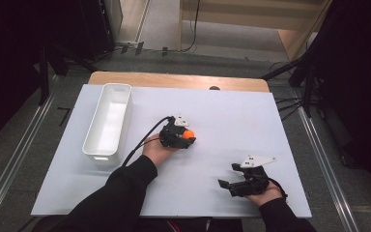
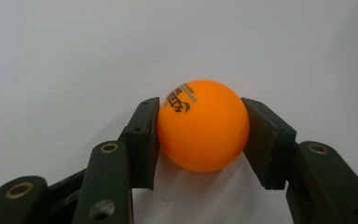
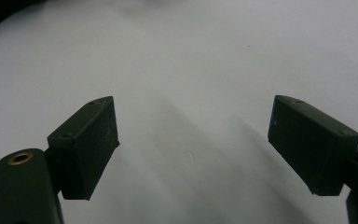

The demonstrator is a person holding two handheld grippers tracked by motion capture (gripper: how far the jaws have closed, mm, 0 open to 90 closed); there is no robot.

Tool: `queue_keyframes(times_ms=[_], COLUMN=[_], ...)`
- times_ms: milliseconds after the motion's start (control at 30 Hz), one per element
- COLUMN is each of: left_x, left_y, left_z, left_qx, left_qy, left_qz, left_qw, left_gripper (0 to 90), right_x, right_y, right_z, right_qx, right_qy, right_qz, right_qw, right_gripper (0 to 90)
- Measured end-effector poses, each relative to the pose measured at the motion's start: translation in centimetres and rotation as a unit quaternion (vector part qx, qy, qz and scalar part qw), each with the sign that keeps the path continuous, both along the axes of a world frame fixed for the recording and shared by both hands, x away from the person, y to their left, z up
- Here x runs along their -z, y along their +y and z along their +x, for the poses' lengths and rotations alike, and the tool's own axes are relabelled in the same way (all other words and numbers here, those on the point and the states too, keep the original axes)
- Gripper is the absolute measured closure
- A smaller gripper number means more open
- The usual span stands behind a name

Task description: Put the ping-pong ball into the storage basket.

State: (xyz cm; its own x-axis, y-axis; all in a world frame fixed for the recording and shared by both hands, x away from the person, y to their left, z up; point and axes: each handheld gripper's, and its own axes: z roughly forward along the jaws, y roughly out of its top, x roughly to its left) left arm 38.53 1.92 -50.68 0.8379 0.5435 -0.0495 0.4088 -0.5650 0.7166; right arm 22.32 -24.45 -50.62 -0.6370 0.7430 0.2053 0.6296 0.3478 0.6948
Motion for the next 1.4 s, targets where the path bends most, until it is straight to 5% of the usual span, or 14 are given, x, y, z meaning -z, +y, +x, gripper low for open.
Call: queue_keyframes(times_ms=[500, 667, 867, 1400], left_x=[-2.3, -3.0, -4.4, -6.4], left_y=[0.1, 0.0, 0.2, 0.6], left_z=[-0.6, -1.1, -1.3, -1.5], left_qx=[0.021, 0.035, 0.043, 0.055], left_qy=[0.027, 0.021, 0.036, 0.041], left_qz=[-0.027, -0.011, -0.023, -0.01], left_qw=[0.999, 0.9991, 0.9982, 0.9976], left_gripper=[50.3, 50.3, 50.3, 50.3], right_x=[0.1, 0.0, 0.1, 0.0], right_y=[0.1, 0.0, 0.1, 0.1], right_z=[0.1, 0.1, 0.1, 0.1], right_qx=[-0.002, -0.002, -0.003, -0.004], right_qy=[0.001, 0.001, 0.001, 0.0], right_qz=[0.001, 0.002, 0.002, -0.001], right_qw=[1.0, 1.0, 1.0, 1.0], right_gripper=[14.8, 14.8, 14.8, 14.8])
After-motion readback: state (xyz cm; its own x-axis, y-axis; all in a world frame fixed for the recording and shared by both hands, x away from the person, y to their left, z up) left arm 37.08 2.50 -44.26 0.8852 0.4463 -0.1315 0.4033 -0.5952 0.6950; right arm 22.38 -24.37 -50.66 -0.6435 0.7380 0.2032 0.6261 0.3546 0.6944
